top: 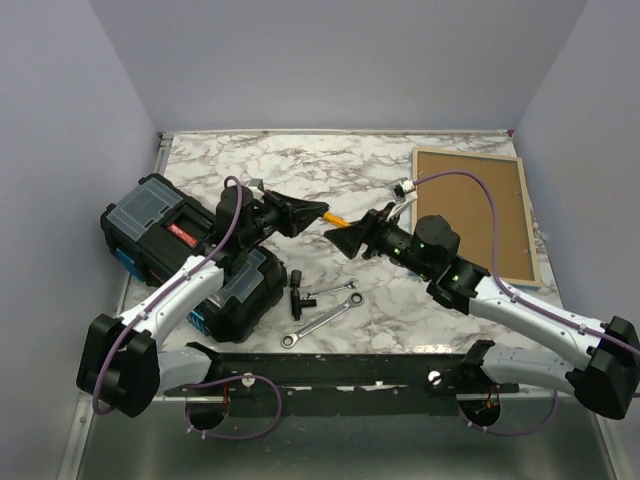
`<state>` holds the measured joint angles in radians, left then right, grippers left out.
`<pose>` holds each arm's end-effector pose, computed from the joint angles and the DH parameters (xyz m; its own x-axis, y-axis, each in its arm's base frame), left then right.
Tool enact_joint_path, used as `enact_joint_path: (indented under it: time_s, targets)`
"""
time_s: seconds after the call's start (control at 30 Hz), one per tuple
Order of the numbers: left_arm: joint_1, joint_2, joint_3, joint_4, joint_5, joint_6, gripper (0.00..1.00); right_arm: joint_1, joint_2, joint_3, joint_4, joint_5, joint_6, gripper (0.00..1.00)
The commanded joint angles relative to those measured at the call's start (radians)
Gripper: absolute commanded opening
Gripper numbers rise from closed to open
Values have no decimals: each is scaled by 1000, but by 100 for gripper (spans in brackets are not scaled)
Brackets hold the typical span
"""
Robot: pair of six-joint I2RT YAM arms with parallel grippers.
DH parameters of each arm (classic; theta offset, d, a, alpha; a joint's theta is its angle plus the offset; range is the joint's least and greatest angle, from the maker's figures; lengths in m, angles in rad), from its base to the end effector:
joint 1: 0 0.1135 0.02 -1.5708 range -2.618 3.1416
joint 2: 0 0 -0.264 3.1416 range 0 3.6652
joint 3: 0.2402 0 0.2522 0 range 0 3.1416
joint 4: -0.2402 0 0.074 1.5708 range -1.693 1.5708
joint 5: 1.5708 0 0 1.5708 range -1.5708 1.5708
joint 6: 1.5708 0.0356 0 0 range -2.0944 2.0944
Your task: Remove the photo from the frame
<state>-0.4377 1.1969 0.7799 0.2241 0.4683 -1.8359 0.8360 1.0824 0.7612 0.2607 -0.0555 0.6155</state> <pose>0.2429 -0.1314 0.2946 -0.7067 -0.6201 0.3407 -0.3718 -0.0841 -0.9245 0.1707 0.1919 0.3196 -0.4823 0.3262 -0.8131 -0.6118 0.5389 0.5791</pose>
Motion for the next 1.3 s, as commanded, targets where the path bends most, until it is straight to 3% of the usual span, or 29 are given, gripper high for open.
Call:
enact_joint_path:
  time_s: [0.0, 0.33, 0.73, 0.77, 0.9, 1.0, 1.1, 1.13, 1.27]
  targets:
    - [7, -31, -23, 102, -46, -141, 0, 20, 26, 33, 120, 153, 30, 65]
    - [7, -40, -30, 104, -60, -154, 0, 56, 126, 132, 96, 226, 1, 41]
    - [8, -51, -39, 98, -69, -148, 0, 72, 150, 161, 63, 288, -17, 40]
    - [8, -51, -38, 100, -69, -146, 0, 73, 151, 165, 60, 290, -18, 37]
    - [7, -54, -37, 98, -76, -146, 0, 72, 164, 178, 54, 271, -22, 5]
    - [8, -49, -35, 97, -61, -136, 2, 73, 176, 192, 22, 305, -17, 0]
    - [11, -50, -14, 0, -48, -58, 82, 72, 171, 198, -33, 357, -19, 1]
    - [13, -54, -4, -57, -54, -15, 95, 71, 163, 197, -57, 386, -21, 1]
    - [21, -85, -17, -154, -113, 116, 99, 42, 134, 183, -132, 433, -43, 0]
